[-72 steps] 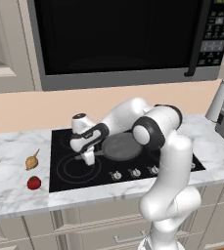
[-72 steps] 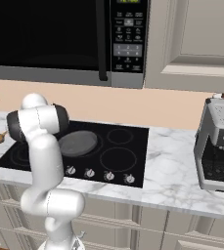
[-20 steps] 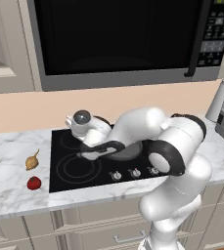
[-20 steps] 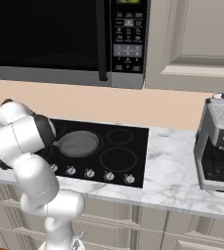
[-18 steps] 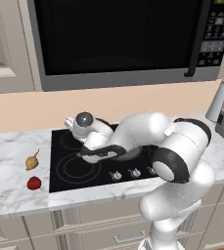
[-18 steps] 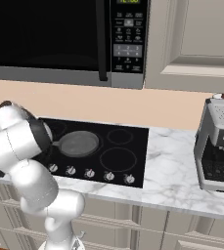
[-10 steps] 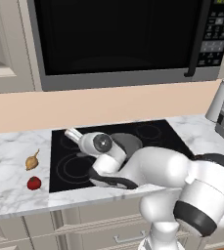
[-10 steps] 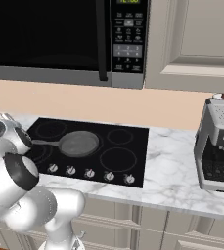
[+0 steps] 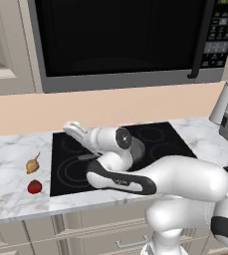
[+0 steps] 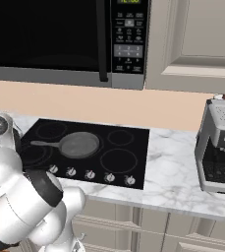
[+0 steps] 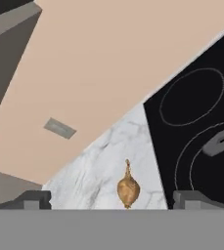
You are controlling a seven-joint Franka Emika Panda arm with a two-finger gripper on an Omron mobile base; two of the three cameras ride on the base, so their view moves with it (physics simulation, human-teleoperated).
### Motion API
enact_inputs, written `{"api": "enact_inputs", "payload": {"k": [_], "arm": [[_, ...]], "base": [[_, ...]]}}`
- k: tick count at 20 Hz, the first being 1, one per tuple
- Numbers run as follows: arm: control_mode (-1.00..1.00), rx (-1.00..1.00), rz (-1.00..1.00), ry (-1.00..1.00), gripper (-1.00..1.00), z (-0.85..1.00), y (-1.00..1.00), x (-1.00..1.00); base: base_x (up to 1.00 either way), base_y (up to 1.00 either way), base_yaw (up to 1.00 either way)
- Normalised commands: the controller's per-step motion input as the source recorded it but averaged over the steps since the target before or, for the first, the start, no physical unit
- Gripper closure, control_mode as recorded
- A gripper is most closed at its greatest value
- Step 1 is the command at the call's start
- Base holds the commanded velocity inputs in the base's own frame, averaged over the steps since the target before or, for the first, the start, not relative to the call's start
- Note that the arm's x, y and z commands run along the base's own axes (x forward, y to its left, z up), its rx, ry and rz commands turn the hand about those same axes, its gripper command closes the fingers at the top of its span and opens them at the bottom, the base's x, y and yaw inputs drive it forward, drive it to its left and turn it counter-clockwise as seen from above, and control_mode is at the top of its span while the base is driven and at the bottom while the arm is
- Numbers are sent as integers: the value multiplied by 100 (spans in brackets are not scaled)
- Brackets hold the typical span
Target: Place the pan on the center burner on the stove. Then place the tomato and the onion in the pan and turn on the center burner.
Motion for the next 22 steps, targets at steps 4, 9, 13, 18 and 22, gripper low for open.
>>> {"api": "enact_inputs", "payload": {"k": [4,9,13,18,22], "arm": [[-100,1,15,-2,-100,65,33,-58],[-100,-2,6,-23,-100,36,23,-84],[-100,-13,6,-26,-100,29,30,-61],[-100,-16,7,-9,-100,35,34,-35],[-100,-14,1,0,-100,49,31,-21]], "base": [[0,0,0],[0,0,0],[0,0,0],[0,0,0],[0,0,0]]}}
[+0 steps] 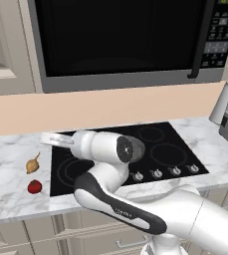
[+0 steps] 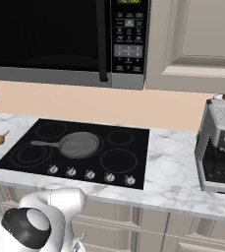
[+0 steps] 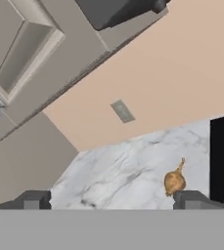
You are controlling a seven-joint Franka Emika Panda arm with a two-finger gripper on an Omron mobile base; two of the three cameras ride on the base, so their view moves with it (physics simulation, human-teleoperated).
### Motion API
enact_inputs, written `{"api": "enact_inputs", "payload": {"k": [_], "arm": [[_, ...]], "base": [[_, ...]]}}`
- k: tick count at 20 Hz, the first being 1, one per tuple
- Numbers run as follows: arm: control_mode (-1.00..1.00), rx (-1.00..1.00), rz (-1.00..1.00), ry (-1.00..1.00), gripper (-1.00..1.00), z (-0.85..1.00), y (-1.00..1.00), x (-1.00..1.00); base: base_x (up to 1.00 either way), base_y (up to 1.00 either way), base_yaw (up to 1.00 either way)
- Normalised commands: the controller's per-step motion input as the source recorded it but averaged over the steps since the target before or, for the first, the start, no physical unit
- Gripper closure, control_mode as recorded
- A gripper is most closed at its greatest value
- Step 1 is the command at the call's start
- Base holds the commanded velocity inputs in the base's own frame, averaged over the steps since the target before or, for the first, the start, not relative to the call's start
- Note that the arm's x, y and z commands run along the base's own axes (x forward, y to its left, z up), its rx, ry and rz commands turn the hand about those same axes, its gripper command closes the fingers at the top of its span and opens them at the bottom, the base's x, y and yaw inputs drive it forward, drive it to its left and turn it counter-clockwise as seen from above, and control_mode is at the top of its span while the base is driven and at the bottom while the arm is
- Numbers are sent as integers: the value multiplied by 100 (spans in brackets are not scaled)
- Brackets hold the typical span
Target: Place the pan on the center burner on the stove. Then place the tomato and the onion in the pan and turn on the center burner.
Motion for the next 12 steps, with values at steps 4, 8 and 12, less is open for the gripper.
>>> {"api": "enact_inputs", "payload": {"k": [4,8,12], "arm": [[-100,-16,0,0,-100,39,21,-4],[-100,-9,0,-7,-100,23,4,0],[-100,-5,0,-8,-100,0,-24,-1]], "base": [[0,0,0],[0,0,0],[0,0,0]]}}
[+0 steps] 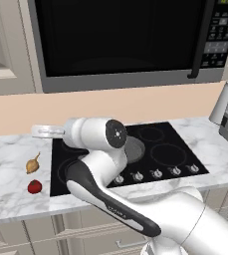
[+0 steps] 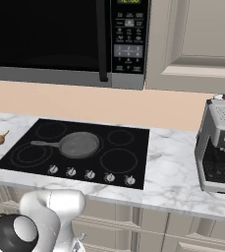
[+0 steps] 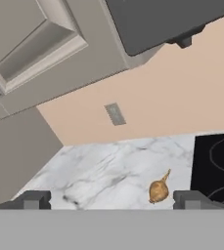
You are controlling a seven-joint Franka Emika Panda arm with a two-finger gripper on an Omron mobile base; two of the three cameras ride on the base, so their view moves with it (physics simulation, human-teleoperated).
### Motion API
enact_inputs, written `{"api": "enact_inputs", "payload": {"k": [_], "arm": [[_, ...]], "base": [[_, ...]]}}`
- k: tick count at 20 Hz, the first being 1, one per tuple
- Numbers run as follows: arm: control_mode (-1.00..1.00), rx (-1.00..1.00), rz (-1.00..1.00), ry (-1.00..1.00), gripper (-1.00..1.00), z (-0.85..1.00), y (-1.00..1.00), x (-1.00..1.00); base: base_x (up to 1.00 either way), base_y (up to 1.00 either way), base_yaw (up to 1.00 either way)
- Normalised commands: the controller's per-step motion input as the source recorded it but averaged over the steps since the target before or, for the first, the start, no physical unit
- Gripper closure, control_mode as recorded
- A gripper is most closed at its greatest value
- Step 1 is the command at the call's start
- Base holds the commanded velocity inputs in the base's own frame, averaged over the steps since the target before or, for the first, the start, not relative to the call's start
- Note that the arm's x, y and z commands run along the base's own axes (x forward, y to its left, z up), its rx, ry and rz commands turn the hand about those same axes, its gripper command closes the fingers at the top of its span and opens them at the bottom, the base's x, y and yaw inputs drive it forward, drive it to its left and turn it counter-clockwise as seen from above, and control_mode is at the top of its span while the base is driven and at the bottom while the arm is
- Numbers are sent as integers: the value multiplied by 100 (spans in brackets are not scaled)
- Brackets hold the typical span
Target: Place the pan on the center burner on the stove. Then place the tomato and the onion in the pan and turn on the center burner.
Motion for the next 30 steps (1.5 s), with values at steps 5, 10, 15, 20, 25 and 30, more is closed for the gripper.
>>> {"api": "enact_inputs", "payload": {"k": [5,10,15,20,25,30], "arm": [[-100,-4,0,0,-100,-4,-44,0],[-100,-2,2,0,-100,-2,-47,5],[-100,-4,2,0,-100,-6,-21,19],[-100,-9,0,10,-100,-2,-4,27],[-100,-13,0,13,-100,-9,0,26],[-100,-15,0,13,-100,-25,0,13]], "base": [[0,0,0],[0,0,0],[0,0,0],[0,0,0],[0,0,0],[0,0,0]]}}
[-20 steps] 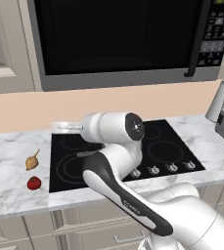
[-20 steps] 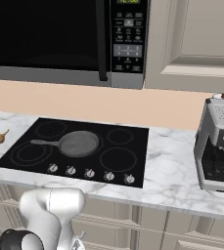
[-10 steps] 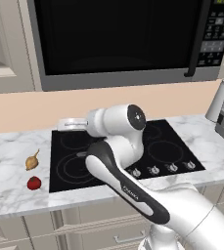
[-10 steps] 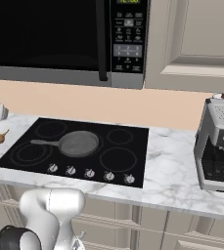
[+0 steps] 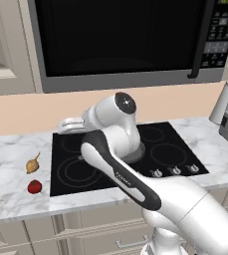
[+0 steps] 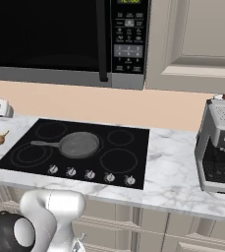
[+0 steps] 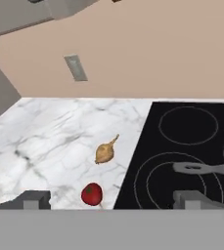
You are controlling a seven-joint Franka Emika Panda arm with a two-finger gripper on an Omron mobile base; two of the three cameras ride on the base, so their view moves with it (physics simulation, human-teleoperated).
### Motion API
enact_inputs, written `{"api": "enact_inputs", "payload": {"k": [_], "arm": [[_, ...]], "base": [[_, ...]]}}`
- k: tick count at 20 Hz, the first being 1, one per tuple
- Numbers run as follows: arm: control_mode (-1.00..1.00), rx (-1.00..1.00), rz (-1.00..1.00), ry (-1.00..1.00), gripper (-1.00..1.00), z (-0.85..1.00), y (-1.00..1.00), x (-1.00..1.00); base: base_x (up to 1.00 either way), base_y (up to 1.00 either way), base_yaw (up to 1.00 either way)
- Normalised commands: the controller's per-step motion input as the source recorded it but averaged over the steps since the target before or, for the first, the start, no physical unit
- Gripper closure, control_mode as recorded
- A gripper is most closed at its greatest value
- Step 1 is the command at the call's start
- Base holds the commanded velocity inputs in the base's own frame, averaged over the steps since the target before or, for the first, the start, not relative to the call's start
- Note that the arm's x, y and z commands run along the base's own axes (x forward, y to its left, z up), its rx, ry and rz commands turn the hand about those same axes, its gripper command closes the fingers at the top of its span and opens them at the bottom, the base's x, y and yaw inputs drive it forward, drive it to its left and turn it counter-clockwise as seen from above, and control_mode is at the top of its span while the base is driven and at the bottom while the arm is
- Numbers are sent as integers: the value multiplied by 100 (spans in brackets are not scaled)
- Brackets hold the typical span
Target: Place the pan on the center burner on the stove. Then place the tomato and the onion in the pan and turn on the center burner.
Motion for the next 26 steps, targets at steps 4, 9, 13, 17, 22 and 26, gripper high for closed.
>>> {"api": "enact_inputs", "payload": {"k": [4,9,13,17,22,26], "arm": [[-100,-13,0,13,-100,-32,0,9],[-100,-6,0,2,-100,-29,0,3],[-100,0,0,-1,-100,-26,9,0],[-100,0,0,-4,-100,-30,32,0],[-100,0,0,-4,-100,-19,25,9],[-100,0,0,-1,-100,-13,15,14]], "base": [[0,0,0],[0,0,0],[0,0,0],[0,0,0],[0,0,0],[0,0,0]]}}
